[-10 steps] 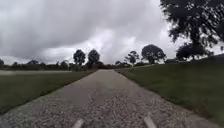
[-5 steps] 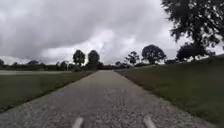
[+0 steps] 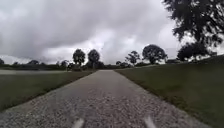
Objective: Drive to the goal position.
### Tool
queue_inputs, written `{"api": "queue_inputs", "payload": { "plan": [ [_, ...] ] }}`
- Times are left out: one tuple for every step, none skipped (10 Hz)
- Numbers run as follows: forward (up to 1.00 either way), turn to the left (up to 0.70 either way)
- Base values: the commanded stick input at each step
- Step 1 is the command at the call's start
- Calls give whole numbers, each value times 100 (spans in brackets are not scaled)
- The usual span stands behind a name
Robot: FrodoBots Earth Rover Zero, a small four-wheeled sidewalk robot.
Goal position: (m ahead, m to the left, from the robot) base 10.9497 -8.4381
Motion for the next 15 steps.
{"api": "queue_inputs", "payload": {
  "plan": [
    [70,0],
    [70,0],
    [70,0],
    [70,0],
    [70,0],
    [70,0],
    [70,0],
    [70,0],
    [70,0],
    [70,0],
    [70,0],
    [70,0],
    [70,0],
    [70,0],
    [70,0]
  ]
}}
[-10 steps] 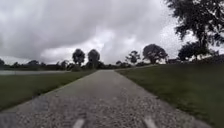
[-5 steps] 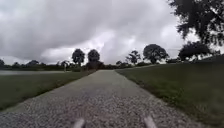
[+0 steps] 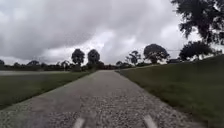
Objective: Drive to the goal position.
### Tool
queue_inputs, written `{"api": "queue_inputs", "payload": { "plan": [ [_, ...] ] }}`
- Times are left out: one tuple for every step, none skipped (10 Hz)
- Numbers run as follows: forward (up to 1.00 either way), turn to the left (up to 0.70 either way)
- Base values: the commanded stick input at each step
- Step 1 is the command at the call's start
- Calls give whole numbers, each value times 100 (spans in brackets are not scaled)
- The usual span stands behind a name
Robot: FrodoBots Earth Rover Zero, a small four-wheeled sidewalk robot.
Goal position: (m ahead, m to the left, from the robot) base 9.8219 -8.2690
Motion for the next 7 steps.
{"api": "queue_inputs", "payload": {
  "plan": [
    [70,0],
    [70,0],
    [70,0],
    [70,0],
    [70,0],
    [70,0],
    [70,0]
  ]
}}
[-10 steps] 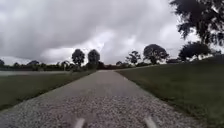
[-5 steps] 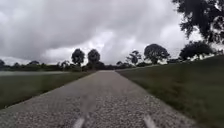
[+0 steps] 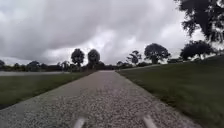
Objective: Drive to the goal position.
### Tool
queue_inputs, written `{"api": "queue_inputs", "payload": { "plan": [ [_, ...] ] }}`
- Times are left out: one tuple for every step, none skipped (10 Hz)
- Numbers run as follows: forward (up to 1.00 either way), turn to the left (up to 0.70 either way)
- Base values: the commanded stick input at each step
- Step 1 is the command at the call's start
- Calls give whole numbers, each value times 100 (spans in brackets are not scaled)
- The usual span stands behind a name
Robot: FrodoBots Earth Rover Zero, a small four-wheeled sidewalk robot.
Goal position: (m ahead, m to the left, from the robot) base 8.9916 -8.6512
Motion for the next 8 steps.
{"api": "queue_inputs", "payload": {
  "plan": [
    [70,0],
    [70,0],
    [70,0],
    [70,0],
    [70,0],
    [70,0],
    [70,0],
    [70,0]
  ]
}}
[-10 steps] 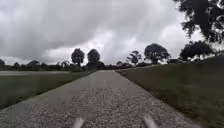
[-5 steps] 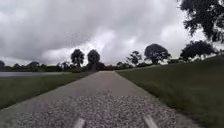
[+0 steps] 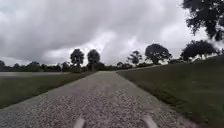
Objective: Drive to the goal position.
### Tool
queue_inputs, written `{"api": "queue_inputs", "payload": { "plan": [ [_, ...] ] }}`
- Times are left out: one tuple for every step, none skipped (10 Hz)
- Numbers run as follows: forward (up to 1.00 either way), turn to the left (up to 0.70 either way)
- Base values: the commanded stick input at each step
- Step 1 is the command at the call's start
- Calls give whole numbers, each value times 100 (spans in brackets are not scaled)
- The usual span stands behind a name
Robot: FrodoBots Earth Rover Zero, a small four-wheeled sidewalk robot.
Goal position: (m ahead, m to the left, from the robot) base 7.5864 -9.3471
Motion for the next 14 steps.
{"api": "queue_inputs", "payload": {
  "plan": [
    [70,0],
    [70,0],
    [70,0],
    [70,0],
    [70,0],
    [70,0],
    [70,0],
    [70,0],
    [70,0],
    [70,0],
    [70,0],
    [70,0],
    [70,0],
    [70,0]
  ]
}}
